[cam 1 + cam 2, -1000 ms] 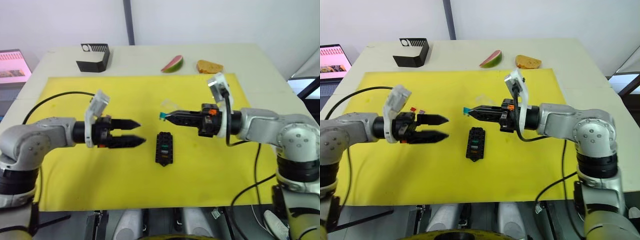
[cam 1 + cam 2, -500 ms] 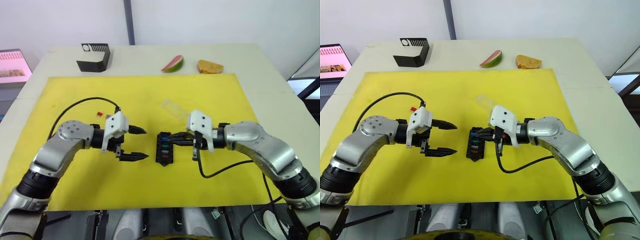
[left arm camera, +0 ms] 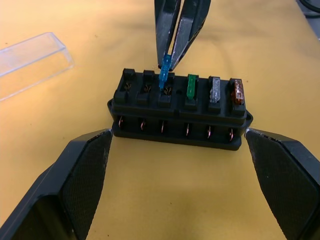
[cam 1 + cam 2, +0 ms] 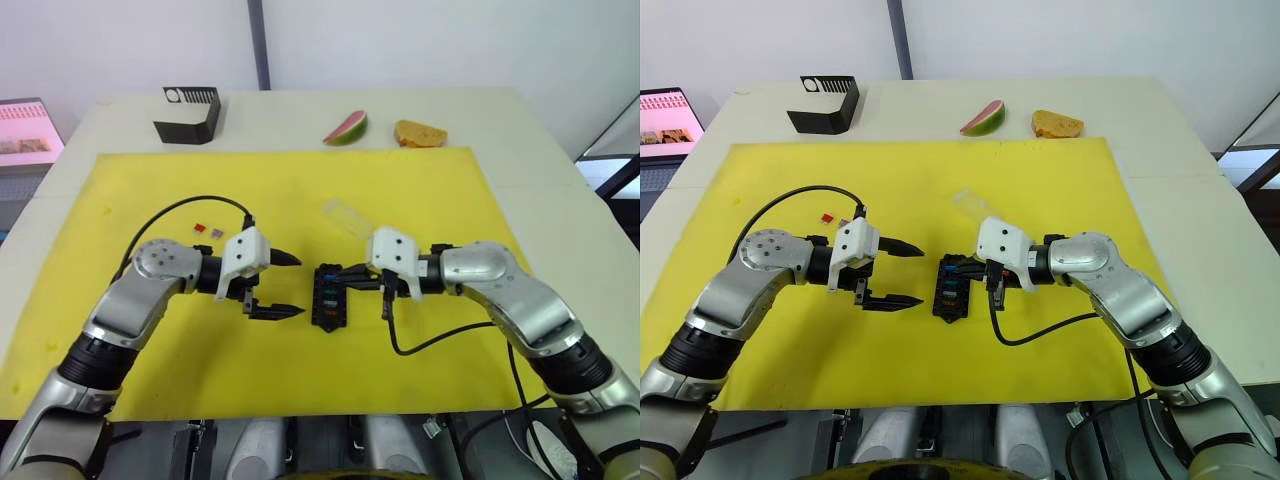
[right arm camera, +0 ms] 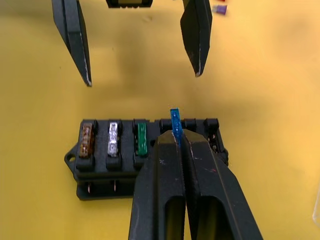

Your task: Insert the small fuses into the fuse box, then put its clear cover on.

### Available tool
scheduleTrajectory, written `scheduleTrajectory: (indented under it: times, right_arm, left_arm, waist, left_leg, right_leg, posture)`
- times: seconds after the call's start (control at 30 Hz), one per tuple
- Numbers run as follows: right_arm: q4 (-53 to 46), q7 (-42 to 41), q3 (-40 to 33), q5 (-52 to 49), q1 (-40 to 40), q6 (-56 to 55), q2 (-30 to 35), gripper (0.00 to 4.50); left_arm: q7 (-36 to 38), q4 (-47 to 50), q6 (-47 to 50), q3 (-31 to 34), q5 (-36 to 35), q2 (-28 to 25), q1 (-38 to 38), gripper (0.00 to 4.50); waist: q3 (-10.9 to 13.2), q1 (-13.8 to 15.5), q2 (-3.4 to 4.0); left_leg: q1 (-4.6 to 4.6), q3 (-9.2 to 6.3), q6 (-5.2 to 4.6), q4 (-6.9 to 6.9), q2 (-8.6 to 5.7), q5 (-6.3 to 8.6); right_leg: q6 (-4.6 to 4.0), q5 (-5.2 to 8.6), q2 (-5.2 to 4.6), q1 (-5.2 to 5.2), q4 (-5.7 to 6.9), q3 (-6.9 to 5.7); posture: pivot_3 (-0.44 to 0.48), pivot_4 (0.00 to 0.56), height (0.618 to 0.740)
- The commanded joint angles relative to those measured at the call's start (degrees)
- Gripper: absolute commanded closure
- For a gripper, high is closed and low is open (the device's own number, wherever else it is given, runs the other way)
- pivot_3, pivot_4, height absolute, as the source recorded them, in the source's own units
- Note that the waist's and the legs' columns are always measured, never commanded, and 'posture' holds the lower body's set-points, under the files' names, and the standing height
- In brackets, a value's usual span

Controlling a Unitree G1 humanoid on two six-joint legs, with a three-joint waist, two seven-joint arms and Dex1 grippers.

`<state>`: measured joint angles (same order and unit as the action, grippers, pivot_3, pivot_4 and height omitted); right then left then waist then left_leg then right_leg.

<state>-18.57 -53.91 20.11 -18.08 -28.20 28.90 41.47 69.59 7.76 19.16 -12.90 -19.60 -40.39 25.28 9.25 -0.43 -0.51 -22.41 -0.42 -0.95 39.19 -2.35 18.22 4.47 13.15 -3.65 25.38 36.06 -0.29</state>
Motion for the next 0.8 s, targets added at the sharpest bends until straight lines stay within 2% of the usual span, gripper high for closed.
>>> scheduleTrajectory:
  times: [0.03,0.8]
  right_arm:
    - [-0.49,-1.13,-0.69,0.88,-0.26,-1.08,-0.74,4.50]
    - [0.46,-1.57,-1.26,4.23,1.62,-1.29,-2.76,4.50]
  left_arm:
    - [0.18,0.82,-1.20,0.06,0.66,0.52,0.86,0.04]
    - [0.71,1.14,-1.87,-0.03,2.84,2.13,1.03,0.04]
  waist:
    - [0.00,0.00,0.00]
    - [0.00,-0.04,0.00]
  left_leg:
    - [0.00,0.00,0.00,0.00,0.00,0.00]
    - [0.01,0.00,0.05,0.03,0.00,-0.03]
  right_leg:
    - [0.00,0.00,0.00,0.00,0.00,0.00]
    - [0.01,0.00,0.04,-0.01,0.04,-0.01]
  posture:
    - [0.000,0.150,0.740]
    - [0.000,0.150,0.740]
